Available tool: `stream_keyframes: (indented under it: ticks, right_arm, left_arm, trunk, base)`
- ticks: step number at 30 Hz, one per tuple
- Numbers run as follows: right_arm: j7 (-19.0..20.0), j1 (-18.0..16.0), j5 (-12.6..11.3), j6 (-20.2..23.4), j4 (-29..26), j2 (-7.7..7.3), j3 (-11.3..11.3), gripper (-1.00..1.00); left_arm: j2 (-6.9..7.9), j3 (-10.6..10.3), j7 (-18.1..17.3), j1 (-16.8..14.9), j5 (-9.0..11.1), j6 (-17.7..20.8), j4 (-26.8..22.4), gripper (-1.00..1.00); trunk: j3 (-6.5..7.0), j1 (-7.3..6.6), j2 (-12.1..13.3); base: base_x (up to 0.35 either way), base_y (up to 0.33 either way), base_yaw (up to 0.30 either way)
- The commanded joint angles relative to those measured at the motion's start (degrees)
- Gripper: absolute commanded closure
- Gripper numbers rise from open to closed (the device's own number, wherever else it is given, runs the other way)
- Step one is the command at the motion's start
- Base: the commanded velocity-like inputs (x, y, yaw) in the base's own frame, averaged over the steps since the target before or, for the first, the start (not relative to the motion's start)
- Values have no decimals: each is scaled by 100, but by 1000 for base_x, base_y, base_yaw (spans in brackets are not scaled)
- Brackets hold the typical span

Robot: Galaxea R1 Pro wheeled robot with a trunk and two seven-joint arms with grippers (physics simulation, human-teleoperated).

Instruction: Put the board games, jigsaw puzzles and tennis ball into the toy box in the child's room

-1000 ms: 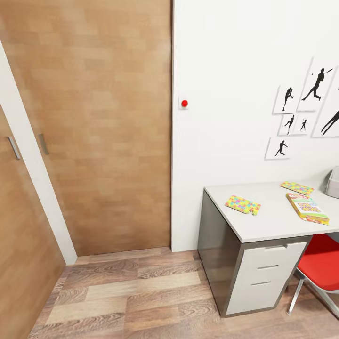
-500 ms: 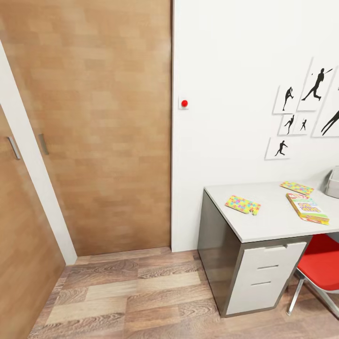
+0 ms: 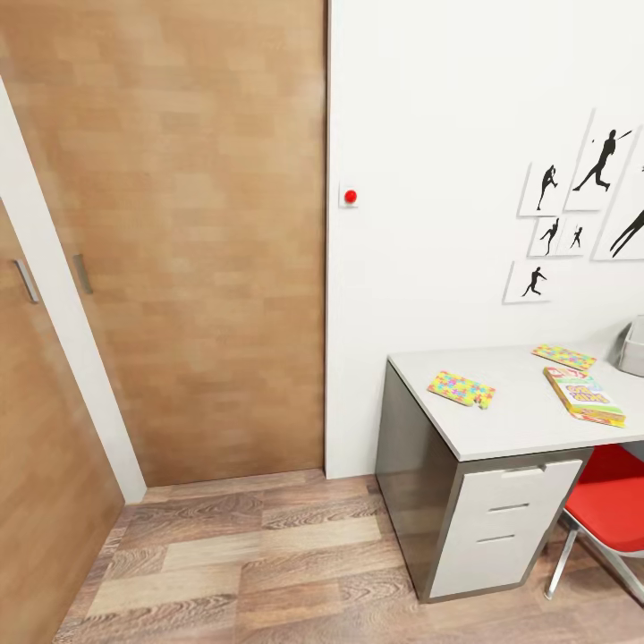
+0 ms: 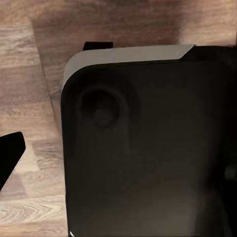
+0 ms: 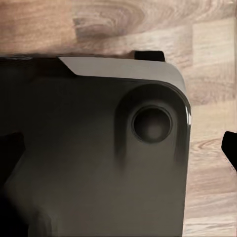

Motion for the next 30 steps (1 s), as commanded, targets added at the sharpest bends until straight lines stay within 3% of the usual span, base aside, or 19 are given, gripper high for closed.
stream_keyframes:
  ticks: [1,7,12,15,18,23,26,30]
  right_arm:
    - [-5,-17,-3,38,-99,8,-8,-100]
    - [-12,-40,1,451,-681,15,-11,-100]
    - [-17,-45,4,1136,-1449,0,-12,-100]
    - [-20,-105,5,1353,-1723,-9,-12,-100]
    - [-21,-307,-1,1548,-1868,-5,-12,-100]
    - [-21,-519,-127,1727,-1948,12,-40,-100]
    - [-25,-566,-219,1743,-1965,33,-51,-100]
    - [-32,-578,-251,1728,-1965,34,-54,-100]
  left_arm:
    - [14,1,4,-19,7,-3,-33,-100]
    - [51,7,-1,-312,16,-13,-101,-100]
    - [59,16,-8,-517,25,1,-274,-100]
    - [60,17,-11,-654,31,35,-362,-100]
    - [60,17,-15,-933,33,277,-421,-100]
    - [109,18,-27,-1588,35,1000,-446,-100]
    - [242,29,-37,-1862,41,1165,-451,-100]
    - [345,80,-51,-1967,43,1158,-457,-100]
  trunk:
    - [-6,0,-3]
    - [-6,0,-3]
    - [-6,0,-3]
    - [48,-66,117]
    - [102,-132,238]
    - [191,-242,438]
    - [245,-308,559]
    - [317,-396,719]
  base:
    - [0,0,0]
    - [0,0,0]
    - [0,0,0]
    - [0,0,0]
    - [0,0,0]
    - [0,0,0]
    - [0,0,0]
    - [0,0,0]
